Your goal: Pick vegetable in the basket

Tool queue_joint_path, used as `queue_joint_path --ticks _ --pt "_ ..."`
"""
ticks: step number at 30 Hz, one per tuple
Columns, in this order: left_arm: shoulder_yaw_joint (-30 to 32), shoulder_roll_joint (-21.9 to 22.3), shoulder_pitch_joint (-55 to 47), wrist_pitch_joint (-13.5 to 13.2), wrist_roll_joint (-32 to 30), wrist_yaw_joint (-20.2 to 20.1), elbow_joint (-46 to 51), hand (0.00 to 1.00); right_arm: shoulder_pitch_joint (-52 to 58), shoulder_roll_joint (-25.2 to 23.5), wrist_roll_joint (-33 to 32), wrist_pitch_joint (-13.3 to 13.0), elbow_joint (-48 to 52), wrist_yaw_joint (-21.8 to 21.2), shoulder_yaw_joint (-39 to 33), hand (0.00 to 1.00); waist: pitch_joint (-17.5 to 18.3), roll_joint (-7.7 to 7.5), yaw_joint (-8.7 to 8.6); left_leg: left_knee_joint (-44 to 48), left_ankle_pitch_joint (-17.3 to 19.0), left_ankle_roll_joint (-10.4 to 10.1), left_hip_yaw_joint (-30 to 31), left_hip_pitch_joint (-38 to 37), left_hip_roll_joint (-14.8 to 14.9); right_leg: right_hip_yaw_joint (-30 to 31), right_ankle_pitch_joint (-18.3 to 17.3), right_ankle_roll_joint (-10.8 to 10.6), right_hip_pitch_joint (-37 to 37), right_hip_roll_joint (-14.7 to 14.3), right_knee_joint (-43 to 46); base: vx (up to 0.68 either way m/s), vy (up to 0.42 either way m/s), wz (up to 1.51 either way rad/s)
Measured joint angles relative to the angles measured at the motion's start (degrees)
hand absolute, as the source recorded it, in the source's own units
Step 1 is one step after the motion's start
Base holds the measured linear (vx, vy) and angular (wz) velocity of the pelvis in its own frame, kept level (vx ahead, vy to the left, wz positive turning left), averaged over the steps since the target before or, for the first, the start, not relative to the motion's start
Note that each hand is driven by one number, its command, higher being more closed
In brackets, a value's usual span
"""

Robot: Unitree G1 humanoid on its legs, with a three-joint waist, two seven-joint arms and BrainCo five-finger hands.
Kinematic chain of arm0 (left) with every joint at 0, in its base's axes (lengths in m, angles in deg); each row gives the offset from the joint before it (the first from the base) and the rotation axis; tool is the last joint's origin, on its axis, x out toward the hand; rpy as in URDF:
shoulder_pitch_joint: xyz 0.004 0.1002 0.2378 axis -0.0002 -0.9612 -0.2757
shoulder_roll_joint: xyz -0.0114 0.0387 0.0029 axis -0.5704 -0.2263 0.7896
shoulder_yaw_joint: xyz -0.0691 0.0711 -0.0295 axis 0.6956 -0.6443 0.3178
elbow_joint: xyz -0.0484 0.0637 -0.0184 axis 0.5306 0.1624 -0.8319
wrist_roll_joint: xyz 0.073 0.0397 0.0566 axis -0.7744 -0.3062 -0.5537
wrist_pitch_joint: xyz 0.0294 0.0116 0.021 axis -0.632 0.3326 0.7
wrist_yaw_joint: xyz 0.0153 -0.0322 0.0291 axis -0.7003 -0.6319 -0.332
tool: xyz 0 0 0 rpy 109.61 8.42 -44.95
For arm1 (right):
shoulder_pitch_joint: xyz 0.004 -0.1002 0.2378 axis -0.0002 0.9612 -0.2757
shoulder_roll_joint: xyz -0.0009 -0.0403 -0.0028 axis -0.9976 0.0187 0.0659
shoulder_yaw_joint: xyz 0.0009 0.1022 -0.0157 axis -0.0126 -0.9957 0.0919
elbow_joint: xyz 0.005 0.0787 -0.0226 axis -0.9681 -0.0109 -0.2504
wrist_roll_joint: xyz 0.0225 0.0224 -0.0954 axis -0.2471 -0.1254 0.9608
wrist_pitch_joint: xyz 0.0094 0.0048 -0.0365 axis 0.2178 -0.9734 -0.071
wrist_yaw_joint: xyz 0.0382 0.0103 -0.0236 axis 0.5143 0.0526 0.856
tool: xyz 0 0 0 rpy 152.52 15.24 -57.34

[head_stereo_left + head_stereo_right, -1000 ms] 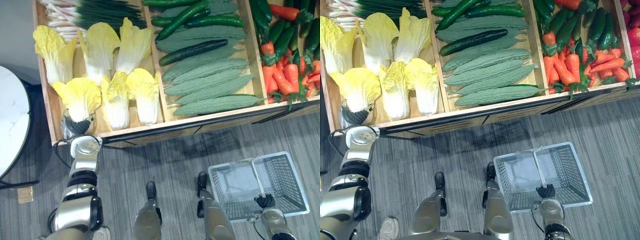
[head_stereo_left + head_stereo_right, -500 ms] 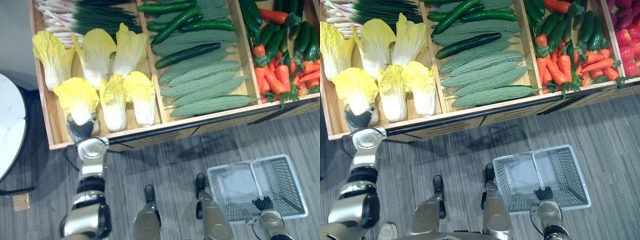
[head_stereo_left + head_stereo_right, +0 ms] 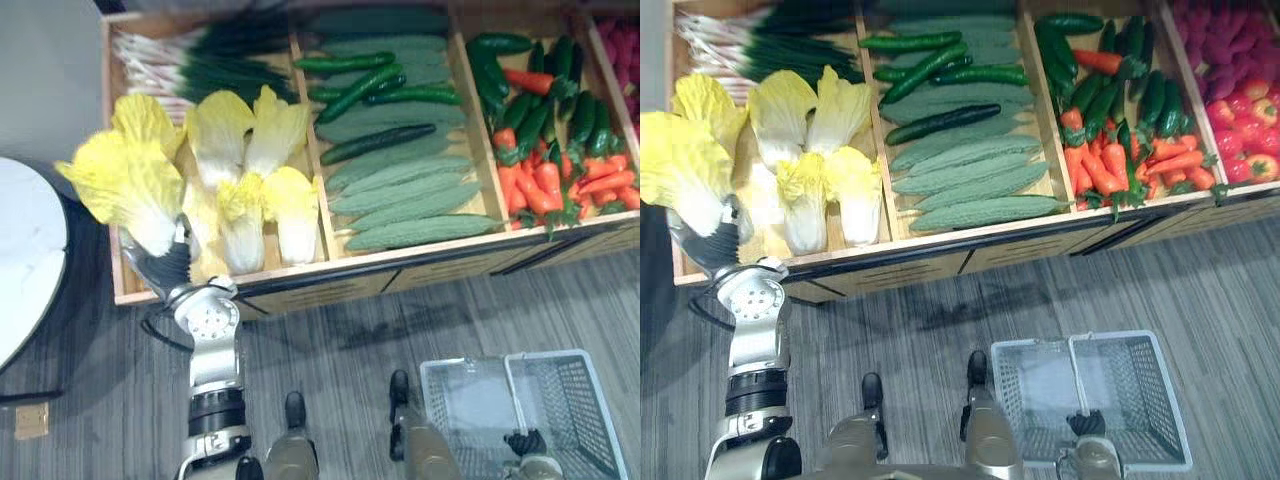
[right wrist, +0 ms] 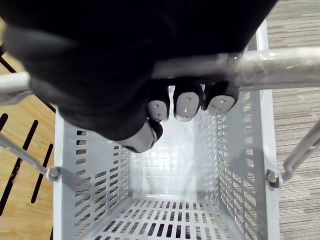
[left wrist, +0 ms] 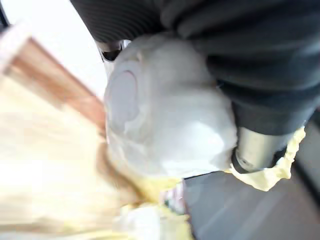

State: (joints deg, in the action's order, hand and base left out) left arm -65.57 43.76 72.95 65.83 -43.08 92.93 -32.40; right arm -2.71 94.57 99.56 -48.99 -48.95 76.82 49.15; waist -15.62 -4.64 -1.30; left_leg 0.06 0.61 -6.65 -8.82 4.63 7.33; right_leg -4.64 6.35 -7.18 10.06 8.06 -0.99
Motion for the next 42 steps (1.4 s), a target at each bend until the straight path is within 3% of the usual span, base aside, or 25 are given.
queue_joint_path --ticks 7,11,16,23,29,33,37,42 --pt "-0.3 2.7 -1.5 0.0 -4.1 2.2 10.0 1.0 3.3 -0.4 0.2 -0.1 -0.1 -0.1 0.5 1.0 4.9 -0.13 0.14 -0.9 0.1 -0.2 -0.3 -1.2 0.3 0.1 0.0 0.0 -1.4 -0.2 -0.4 -0.02 -0.003 -0.02" --pt "-4.5 2.2 -4.7 -0.2 -5.3 1.1 15.0 1.0 4.7 0.0 0.4 -0.1 -0.1 -0.2 0.5 1.0 7.0 -0.21 0.53 -1.9 -0.2 -0.4 -1.6 -2.8 0.5 0.9 0.0 -0.1 -1.6 -0.5 -0.8 -0.01 -0.003 -0.13" --pt "-14.1 -0.6 -9.0 -2.9 -6.1 -6.0 16.1 1.0 4.3 4.2 2.8 -0.3 1.4 -1.4 2.7 1.0 8.8 -0.22 0.51 -1.9 0.7 -0.4 -5.3 -4.7 0.5 4.8 0.4 -0.7 -1.2 -1.0 -1.0 0.01 0.014 -0.39" --pt "-24.7 -8.4 -12.1 -7.9 -4.8 -18.3 16.1 1.0 0.9 17.7 6.9 -2.0 10.4 -5.9 14.8 1.0 9.9 0.91 -0.76 -0.2 4.3 -0.6 -16.2 -9.1 0.4 15.9 1.8 -1.9 0.6 -3.1 -1.0 0.04 0.021 -0.77" --pt "-33.6 -16.4 -12.4 -12.8 5.0 -26.3 16.1 1.0 -0.2 26.8 6.4 -6.0 22.1 -11.9 27.8 1.0 10.5 1.94 -2.19 3.1 9.2 -1.3 -26.7 -13.5 1.1 25.7 2.4 -2.8 0.5 -5.4 -1.0 0.04 0.013 -0.91" --pt "-40.2 -21.4 -11.4 -14.1 10.6 -31.1 16.1 1.0 -0.4 31.0 5.6 -6.7 27.8 -14.2 32.6 1.0 10.8 2.48 -3.02 7.2 12.8 -1.9 -31.5 -15.0 2.6 29.7 2.6 -3.1 -0.1 -7.0 -0.9 0.02 -0.011 -0.6" --pt "-47.5 -24.5 -7.5 -15.1 13.0 -35.4 16.1 1.0 -0.5 33.5 3.4 -6.9 34.3 -16.4 34.7 1.0 11.2 3.18 -2.99 11.4 15.7 -2.7 -36.0 -15.8 4.6 32.8 3.2 -3.0 -0.1 -8.9 -0.9 0.01 -0.032 -0.55" --pt "-57.3 -28.3 -0.5 -16.1 18.7 -41.8 16.1 1.0 -1.8 36.7 -7.3 -7.1 38.8 -19.2 36.7 1.0 12.4 5.45 -3.2 15.2 17.6 -3.9 -40.1 -15.9 7.2 35.4 3.7 -2.7 0.7 -11.3 -0.7 0.02 -0.017 -0.35"
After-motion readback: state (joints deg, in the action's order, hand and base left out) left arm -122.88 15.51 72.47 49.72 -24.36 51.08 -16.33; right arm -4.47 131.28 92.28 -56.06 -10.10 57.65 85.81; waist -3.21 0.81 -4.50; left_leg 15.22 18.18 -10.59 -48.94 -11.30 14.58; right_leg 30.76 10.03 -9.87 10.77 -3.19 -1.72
